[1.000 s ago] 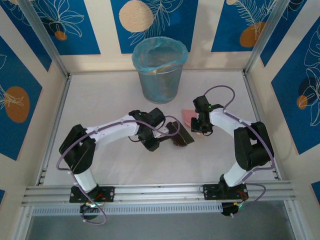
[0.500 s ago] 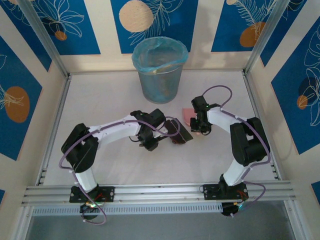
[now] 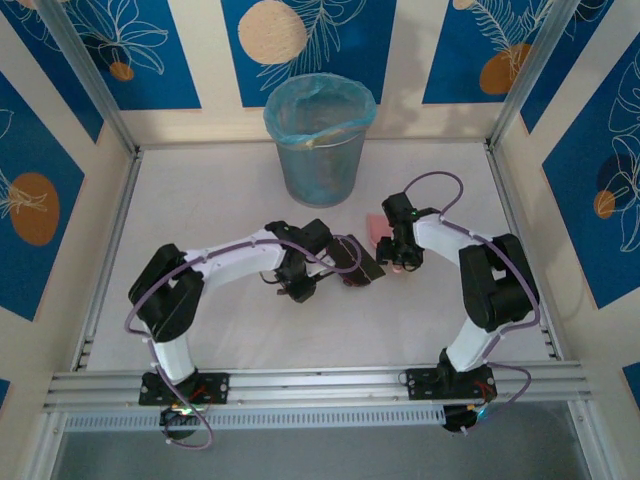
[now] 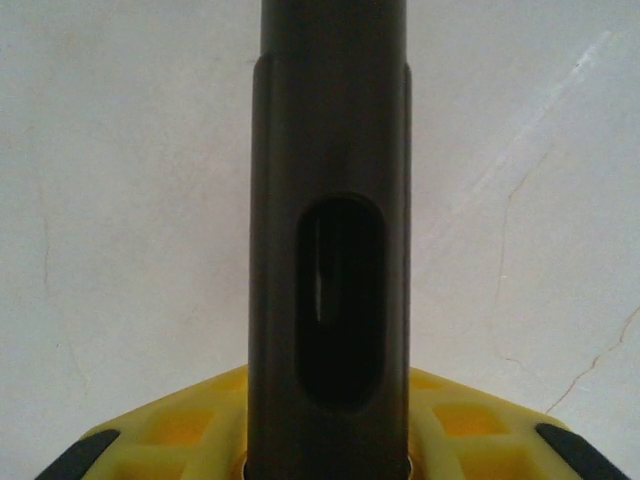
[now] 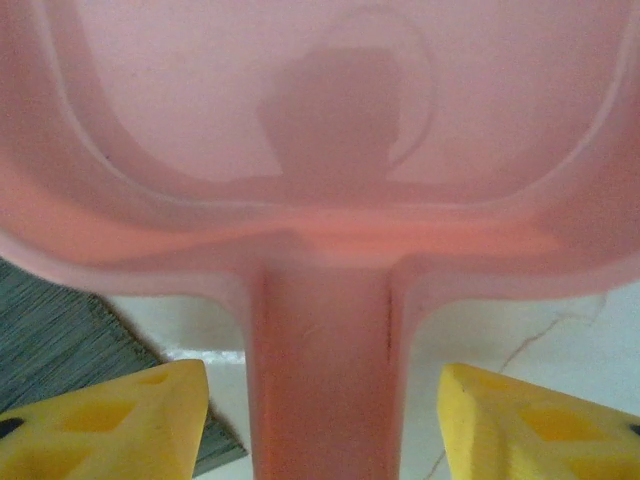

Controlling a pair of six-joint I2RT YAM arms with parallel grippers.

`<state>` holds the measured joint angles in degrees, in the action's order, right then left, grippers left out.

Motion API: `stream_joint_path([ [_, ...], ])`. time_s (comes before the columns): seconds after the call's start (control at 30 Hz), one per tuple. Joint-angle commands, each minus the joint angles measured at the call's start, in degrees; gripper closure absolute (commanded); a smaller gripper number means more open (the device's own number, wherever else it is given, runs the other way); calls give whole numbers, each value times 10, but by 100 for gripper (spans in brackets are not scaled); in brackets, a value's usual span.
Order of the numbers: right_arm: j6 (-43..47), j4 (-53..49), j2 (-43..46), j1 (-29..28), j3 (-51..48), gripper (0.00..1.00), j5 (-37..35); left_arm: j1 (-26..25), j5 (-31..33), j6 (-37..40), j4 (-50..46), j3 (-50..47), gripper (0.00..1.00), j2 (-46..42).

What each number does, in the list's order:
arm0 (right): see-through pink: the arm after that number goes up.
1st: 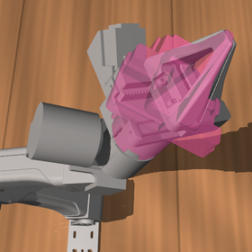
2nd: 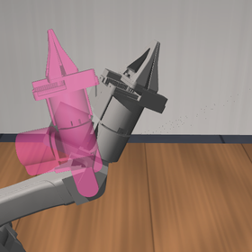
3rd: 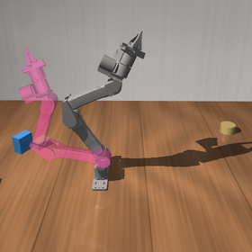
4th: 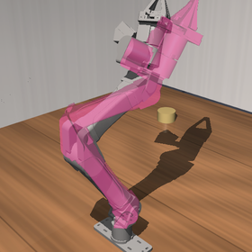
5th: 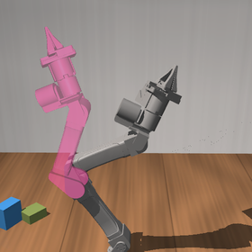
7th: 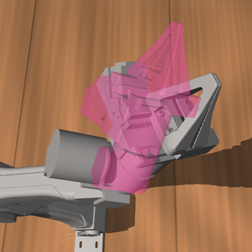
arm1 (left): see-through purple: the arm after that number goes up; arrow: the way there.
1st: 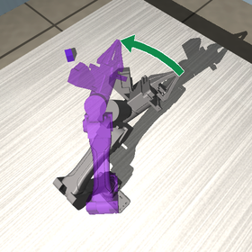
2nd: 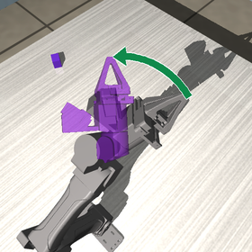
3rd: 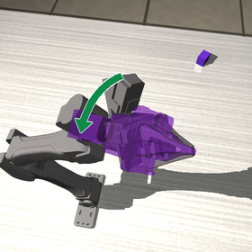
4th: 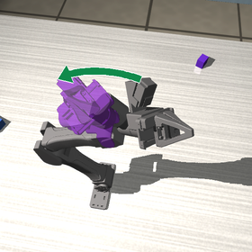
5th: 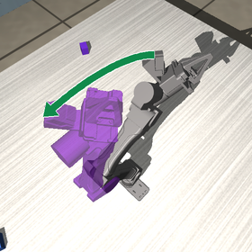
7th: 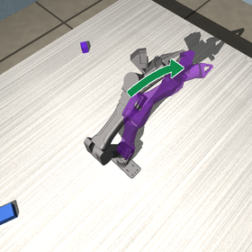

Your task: Sweep away the paper scraps from the table

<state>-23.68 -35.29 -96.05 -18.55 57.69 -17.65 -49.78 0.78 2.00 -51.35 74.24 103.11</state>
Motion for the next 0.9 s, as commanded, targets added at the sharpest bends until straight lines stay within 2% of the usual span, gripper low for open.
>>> stream_joint_path([
  [0.0, -16, -8, 52, 0, -10, 34, 5, 1, 28, -6, -46, 6, 68, 21],
  [0.17, -38, -10, 123, 10, -24, 31, 31, 2, 31, -7, -46, 9, 64, 27],
  [0.57, -81, -57, 258, 46, -60, 31, 12, 0, 20, -15, -55, 36, 58, 43],
  [0.7, -113, -66, 318, 69, -71, 31, -1, 1, 20, -23, -60, 52, 47, 11],
  [0.87, -148, -57, 402, 113, -97, 30, -55, 0, 26, -58, -22, 76, 26, -66],
])
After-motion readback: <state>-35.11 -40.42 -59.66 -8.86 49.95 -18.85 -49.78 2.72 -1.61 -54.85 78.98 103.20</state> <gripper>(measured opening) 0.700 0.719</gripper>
